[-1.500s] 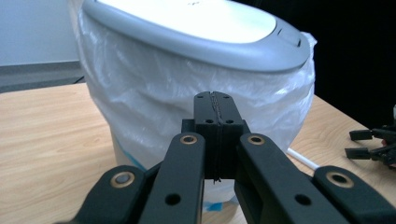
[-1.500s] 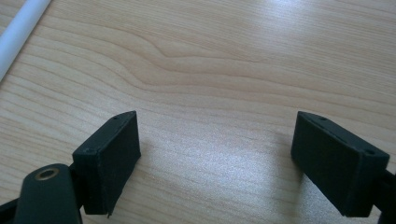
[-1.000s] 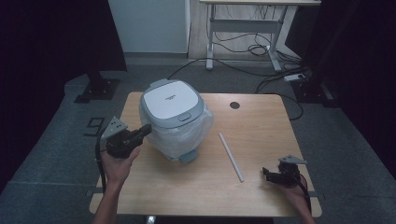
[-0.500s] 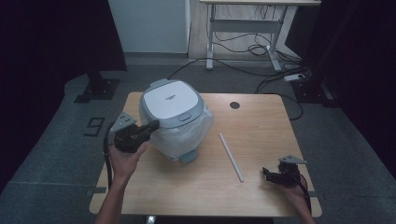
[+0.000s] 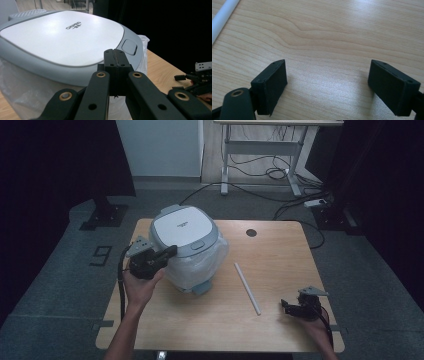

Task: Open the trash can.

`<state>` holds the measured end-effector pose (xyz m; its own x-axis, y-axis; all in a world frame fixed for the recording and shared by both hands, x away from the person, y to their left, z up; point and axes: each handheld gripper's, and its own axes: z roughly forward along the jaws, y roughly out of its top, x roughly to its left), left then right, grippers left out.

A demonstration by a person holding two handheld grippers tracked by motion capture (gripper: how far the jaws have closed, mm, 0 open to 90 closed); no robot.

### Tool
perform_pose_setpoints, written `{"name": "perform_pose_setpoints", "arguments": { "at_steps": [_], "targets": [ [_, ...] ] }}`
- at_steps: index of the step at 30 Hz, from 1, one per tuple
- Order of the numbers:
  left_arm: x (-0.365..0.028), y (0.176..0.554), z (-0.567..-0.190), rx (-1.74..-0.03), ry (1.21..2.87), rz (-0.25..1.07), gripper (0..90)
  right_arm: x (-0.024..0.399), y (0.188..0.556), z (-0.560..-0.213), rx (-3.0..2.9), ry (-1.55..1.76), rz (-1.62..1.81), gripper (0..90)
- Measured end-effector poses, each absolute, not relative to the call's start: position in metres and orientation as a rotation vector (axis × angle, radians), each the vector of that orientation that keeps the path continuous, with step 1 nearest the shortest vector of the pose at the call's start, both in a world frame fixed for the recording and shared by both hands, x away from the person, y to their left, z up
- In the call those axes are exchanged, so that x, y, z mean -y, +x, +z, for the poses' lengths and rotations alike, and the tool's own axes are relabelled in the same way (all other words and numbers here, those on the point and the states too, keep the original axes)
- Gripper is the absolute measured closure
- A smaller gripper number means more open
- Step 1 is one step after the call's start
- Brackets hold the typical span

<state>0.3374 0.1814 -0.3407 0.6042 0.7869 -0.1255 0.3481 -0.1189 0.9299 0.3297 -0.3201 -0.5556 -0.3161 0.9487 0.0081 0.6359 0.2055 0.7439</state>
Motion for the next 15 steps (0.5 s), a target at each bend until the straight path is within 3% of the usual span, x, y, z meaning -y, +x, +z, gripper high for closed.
{"name": "perform_pose_setpoints", "arguments": {
  "at_steps": [15],
  "targets": [
    [-0.161,0.349,-0.337,-0.913,1.746,0.473,90.0,0.32,0.33,-0.556,-2.03,1.467,0.912,14.9]
  ]
}}
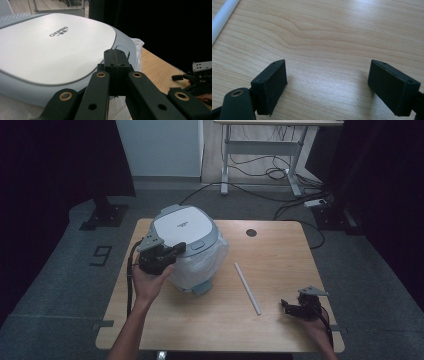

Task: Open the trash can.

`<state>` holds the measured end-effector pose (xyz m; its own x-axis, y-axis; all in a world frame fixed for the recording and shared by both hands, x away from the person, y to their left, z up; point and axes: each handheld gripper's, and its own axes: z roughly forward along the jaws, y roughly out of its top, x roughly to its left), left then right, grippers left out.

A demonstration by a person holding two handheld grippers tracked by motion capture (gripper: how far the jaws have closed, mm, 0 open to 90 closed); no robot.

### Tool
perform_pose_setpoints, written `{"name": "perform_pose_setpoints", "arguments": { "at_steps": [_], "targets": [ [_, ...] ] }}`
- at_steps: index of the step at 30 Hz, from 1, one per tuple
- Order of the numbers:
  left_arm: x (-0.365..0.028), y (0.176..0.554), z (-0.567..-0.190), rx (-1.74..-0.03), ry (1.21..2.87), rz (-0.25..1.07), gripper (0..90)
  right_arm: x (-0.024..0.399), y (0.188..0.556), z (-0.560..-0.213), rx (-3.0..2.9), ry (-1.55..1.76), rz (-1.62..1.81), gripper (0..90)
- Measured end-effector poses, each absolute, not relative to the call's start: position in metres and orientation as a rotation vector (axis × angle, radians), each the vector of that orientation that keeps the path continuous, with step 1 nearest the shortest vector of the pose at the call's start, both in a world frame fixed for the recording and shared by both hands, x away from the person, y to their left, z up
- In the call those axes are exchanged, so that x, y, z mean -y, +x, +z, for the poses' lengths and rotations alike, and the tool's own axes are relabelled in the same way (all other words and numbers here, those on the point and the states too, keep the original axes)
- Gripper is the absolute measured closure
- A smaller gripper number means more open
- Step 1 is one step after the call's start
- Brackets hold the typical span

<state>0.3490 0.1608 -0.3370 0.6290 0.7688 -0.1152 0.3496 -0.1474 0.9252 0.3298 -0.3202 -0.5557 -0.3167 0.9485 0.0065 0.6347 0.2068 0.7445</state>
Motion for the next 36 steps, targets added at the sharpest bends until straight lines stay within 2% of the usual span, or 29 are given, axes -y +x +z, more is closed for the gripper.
{"name": "perform_pose_setpoints", "arguments": {
  "at_steps": [25,36],
  "targets": [
    [-0.129,0.372,-0.336,-0.9,1.787,0.439,90.0,0.32,0.33,-0.555,-2.033,1.469,0.909,14.9],
    [-0.13,0.373,-0.339,-0.909,1.765,0.407,90.0,0.32,0.33,-0.555,-2.033,1.469,0.909,14.9]
  ]
}}
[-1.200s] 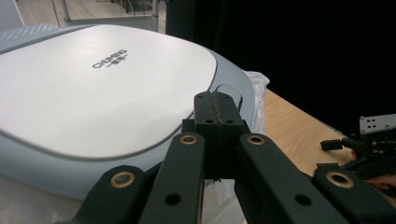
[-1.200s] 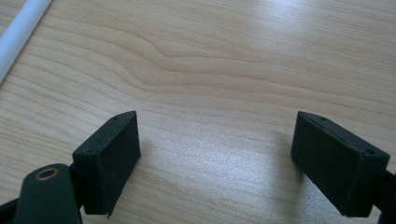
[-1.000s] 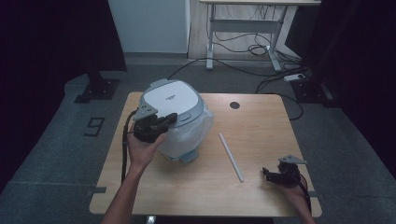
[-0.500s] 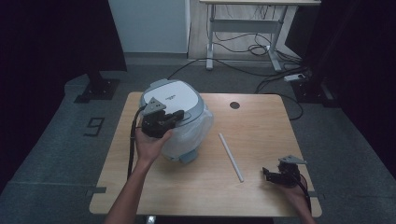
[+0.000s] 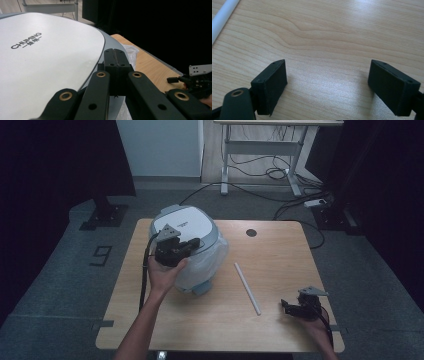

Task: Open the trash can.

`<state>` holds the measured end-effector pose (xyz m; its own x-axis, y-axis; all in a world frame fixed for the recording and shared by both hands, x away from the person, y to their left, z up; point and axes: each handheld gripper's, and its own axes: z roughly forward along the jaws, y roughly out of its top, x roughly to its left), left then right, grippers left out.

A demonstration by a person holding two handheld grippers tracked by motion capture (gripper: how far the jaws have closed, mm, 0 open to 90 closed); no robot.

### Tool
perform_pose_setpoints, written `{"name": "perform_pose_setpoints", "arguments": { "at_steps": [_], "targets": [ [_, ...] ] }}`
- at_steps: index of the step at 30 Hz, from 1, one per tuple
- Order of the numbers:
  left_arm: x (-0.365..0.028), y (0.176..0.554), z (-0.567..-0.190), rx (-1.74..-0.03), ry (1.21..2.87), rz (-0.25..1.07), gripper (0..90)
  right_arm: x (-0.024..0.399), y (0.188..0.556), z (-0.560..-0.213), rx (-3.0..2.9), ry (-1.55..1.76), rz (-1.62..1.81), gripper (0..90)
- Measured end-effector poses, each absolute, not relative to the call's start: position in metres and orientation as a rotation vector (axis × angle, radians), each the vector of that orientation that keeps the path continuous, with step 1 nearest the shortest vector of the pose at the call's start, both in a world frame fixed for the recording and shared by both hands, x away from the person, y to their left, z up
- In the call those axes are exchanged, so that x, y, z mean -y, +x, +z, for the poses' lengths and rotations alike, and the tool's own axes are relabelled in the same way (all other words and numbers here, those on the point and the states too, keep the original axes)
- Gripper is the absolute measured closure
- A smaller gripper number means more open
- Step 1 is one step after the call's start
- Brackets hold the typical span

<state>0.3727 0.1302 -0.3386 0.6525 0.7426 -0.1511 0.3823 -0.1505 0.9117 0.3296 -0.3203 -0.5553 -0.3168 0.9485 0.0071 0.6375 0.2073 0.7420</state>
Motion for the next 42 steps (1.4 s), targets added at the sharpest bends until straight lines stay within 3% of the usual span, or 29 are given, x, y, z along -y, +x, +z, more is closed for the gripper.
{"name": "perform_pose_setpoints", "arguments": {
  "at_steps": [24,28,29,30,31,33,42],
  "targets": [
    [-0.135,0.372,-0.339,-0.895,1.759,0.377,89.7,0.32,0.33,-0.555,-2.033,1.47,0.909,14.9],
    [-0.142,0.362,-0.338,-0.869,1.73,0.389,74.2,0.32,0.33,-0.555,-2.032,1.47,0.912,14.8],
    [-0.144,0.36,-0.337,-0.868,1.736,0.401,68.3,0.32,0.33,-0.556,-2.031,1.47,0.912,14.8],
    [-0.146,0.356,-0.337,-0.876,1.746,0.416,54.0,0.32,0.33,-0.555,-2.031,1.47,0.912,14.8],
    [-0.148,0.353,-0.337,-0.878,1.744,0.429,54.0,0.32,0.33,-0.555,-2.031,1.47,0.912,14.8],
    [-0.154,0.348,-0.337,-0.876,1.74,0.439,38.7,0.32,0.33,-0.556,-2.03,1.47,0.913,14.8],
    [-0.184,0.322,-0.351,-0.895,1.721,0.485,20.5,0.32,0.33,-0.556,-2.031,1.468,0.912,14.8]
  ]
}}
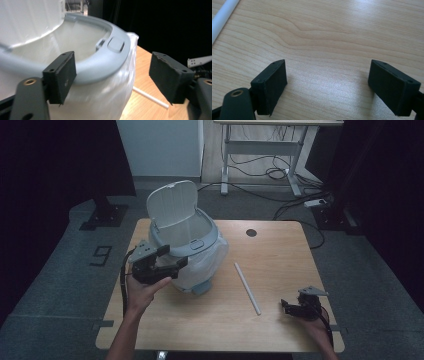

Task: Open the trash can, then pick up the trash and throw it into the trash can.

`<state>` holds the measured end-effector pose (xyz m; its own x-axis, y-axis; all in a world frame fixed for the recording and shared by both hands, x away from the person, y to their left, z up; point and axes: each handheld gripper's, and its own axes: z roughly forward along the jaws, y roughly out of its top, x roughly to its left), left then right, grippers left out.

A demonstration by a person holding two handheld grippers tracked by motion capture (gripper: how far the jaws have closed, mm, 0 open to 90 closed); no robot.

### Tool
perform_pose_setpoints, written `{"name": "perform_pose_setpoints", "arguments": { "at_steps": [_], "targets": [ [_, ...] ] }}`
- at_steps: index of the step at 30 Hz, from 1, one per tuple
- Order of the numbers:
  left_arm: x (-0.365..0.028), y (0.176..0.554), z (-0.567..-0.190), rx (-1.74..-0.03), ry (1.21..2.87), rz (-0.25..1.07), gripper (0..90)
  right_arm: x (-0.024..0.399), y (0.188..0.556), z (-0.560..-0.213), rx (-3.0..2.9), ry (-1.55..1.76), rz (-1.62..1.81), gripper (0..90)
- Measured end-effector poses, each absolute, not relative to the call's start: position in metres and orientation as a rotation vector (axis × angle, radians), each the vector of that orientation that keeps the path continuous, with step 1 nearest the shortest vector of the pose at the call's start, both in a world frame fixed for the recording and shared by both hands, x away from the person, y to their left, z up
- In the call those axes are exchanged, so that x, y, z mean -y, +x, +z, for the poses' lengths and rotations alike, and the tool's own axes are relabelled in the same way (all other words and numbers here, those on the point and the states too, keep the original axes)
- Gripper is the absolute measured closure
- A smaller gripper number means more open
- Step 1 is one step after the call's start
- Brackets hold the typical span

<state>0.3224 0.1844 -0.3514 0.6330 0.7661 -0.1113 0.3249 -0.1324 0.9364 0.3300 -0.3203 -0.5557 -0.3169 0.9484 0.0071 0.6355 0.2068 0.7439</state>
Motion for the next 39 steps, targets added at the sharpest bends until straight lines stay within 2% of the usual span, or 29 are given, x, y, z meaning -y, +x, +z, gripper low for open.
{"name": "perform_pose_setpoints", "arguments": {
  "at_steps": [8,18,31,39],
  "targets": [
    [-0.207,0.31,-0.391,-0.947,1.773,0.487,18.0,0.321,0.33,-0.556,-2.038,1.462,0.912,14.5],
    [-0.216,0.313,-0.442,-1.035,1.844,0.473,18.5,0.321,0.331,-0.555,-2.056,1.458,0.908,13.3],
    [-0.218,0.314,-0.455,-1.052,1.88,0.486,19.2,0.316,0.331,-0.538,-2.004,1.502,0.988,14.1],
    [-0.22,0.314,-0.462,-1.072,1.883,0.473,19.4,0.296,0.338,-0.526,-2.046,1.449,1.03,17.3]
  ]
}}
